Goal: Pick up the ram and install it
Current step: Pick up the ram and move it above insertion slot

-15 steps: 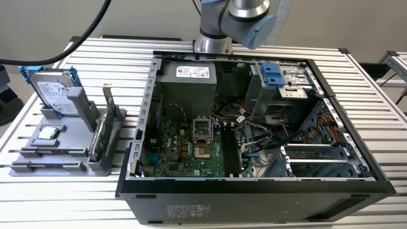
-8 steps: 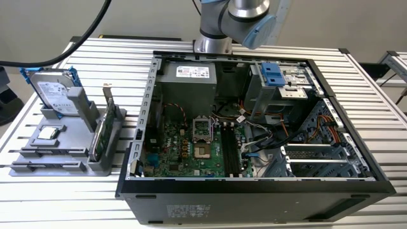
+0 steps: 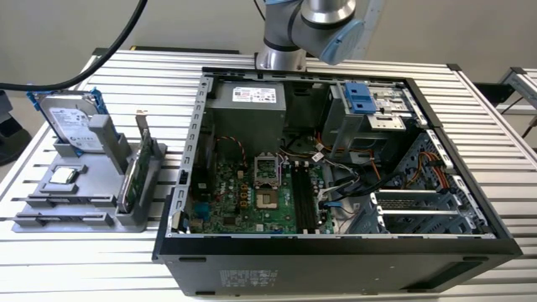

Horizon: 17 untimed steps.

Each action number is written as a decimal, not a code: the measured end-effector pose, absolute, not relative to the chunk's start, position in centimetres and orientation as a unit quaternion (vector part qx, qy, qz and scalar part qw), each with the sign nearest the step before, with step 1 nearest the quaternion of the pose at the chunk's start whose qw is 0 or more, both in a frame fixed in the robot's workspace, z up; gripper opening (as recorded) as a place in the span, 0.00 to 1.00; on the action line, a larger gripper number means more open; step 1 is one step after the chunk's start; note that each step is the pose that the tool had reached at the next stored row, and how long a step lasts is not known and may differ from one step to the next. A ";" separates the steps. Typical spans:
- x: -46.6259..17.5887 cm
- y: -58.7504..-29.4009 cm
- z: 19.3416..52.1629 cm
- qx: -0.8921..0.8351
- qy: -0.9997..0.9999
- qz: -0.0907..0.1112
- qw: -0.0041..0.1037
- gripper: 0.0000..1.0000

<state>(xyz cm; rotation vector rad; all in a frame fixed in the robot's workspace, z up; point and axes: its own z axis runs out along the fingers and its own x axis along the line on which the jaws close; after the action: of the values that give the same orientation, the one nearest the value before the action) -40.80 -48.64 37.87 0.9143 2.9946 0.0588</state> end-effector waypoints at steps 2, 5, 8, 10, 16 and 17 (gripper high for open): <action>-40.8 -48.6 37.9 0.294 0.956 0.019 0.005 0.00; -40.8 -48.6 37.8 0.297 0.955 0.018 0.004 0.00; -40.8 -48.6 37.8 0.299 0.954 0.018 0.003 0.00; -40.8 -48.6 37.8 0.301 0.953 0.018 0.003 0.00; -40.8 -48.6 37.8 0.306 0.952 0.018 0.002 0.00; -40.8 -48.6 37.8 0.306 0.952 0.018 0.002 0.00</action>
<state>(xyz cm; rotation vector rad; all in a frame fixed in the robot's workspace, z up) -40.80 -48.64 37.75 0.9615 2.9865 0.0554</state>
